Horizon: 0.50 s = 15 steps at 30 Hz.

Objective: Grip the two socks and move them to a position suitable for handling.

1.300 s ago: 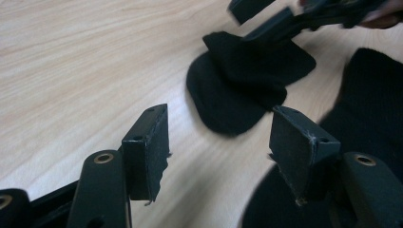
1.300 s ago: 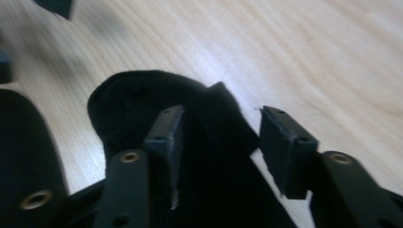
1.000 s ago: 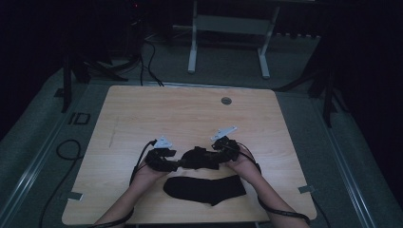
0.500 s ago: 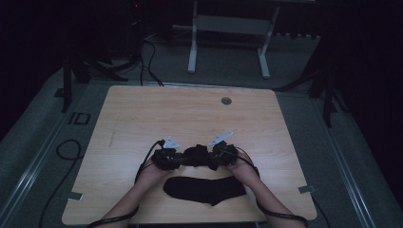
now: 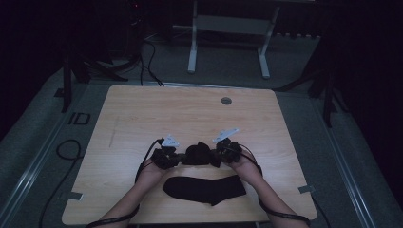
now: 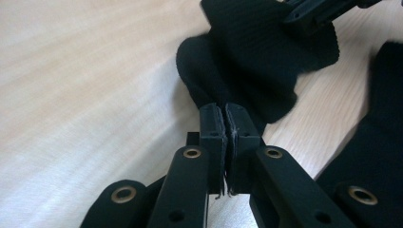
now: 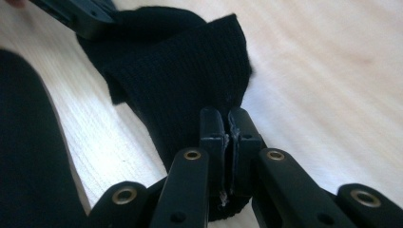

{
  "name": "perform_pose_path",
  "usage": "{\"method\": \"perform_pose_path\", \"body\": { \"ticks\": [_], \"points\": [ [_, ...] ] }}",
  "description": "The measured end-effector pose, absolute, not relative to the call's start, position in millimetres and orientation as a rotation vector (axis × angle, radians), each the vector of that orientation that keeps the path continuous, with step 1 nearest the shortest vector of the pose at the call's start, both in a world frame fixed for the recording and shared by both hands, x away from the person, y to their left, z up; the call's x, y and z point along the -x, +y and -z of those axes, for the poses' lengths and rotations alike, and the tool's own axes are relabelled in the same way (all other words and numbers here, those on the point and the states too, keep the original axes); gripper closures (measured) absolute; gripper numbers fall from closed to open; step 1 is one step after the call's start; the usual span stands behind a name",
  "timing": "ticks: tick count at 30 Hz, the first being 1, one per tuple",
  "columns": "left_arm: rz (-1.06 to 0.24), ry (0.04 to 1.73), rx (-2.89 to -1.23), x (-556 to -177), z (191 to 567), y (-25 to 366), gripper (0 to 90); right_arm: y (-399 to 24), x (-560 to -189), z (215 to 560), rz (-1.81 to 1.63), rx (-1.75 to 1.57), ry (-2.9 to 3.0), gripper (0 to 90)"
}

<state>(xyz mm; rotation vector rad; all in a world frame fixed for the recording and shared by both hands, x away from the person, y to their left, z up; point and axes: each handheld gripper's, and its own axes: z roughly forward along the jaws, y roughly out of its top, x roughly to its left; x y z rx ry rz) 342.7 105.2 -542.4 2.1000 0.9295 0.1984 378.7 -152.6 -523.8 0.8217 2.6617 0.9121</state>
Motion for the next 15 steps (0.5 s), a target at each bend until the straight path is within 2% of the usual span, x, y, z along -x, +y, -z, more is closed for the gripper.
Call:
{"method": "perform_pose_path", "body": {
  "ticks": [8,15],
  "points": [
    [-0.246,0.936,-2.05,-334,518,126,87.5,-185,-380,485,-1.021,-0.854,2.558,86.5],
    [-0.263,0.968,-2.035,-327,513,147,87.4,-212,-381,478,-1.019,-0.904,2.54,86.3]
  ]
}}
